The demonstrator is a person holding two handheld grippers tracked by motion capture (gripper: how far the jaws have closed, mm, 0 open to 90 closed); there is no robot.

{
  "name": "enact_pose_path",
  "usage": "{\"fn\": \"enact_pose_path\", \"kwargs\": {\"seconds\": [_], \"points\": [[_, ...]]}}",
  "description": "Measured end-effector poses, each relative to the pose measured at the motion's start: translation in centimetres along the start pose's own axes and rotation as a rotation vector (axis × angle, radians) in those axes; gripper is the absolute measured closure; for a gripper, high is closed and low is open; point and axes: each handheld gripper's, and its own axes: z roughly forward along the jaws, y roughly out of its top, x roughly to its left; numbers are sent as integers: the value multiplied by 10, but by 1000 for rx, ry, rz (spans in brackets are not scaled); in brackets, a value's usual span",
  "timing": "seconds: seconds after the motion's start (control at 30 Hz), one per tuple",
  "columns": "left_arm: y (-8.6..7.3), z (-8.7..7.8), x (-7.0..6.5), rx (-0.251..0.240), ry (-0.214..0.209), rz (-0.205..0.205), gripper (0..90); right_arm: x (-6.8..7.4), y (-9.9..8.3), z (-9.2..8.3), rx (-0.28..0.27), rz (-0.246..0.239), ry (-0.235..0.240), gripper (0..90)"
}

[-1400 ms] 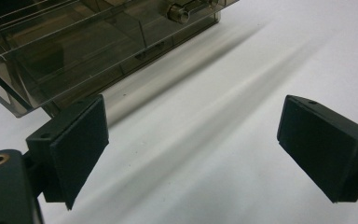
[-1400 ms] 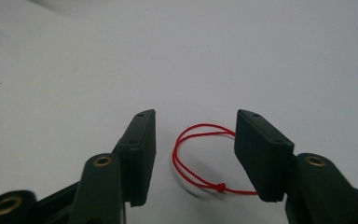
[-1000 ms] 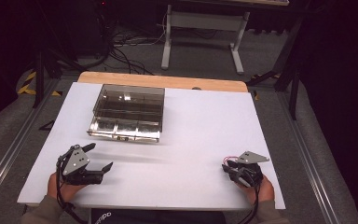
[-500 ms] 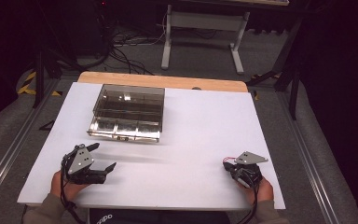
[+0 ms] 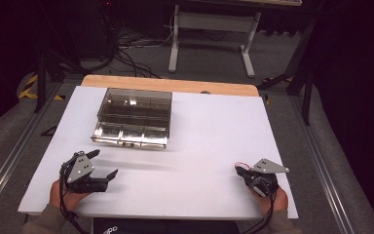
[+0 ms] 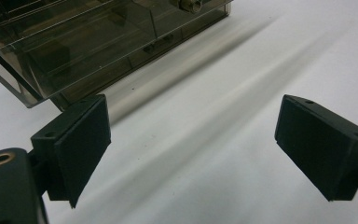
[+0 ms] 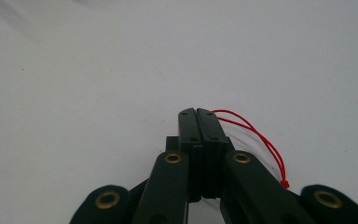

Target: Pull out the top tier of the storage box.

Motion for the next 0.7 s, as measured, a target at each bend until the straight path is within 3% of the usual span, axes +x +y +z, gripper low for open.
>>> {"fn": "enact_pose_path", "kwargs": {"seconds": [0.1, 0.3, 0.57, 0.7], "points": [[0, 1, 0, 3, -14, 13, 136, 0, 0, 0, -20, 2, 4, 900], [-2, 0, -1, 3, -15, -1, 132, 2, 2, 1, -36, -8, 3, 900], [-2, 0, -1, -4, 22, -1, 83, 4, 1, -1, -66, -29, 7, 900], [-2, 1, 2, -1, 20, -4, 73, 5, 4, -3, -90, -23, 19, 900]]}}
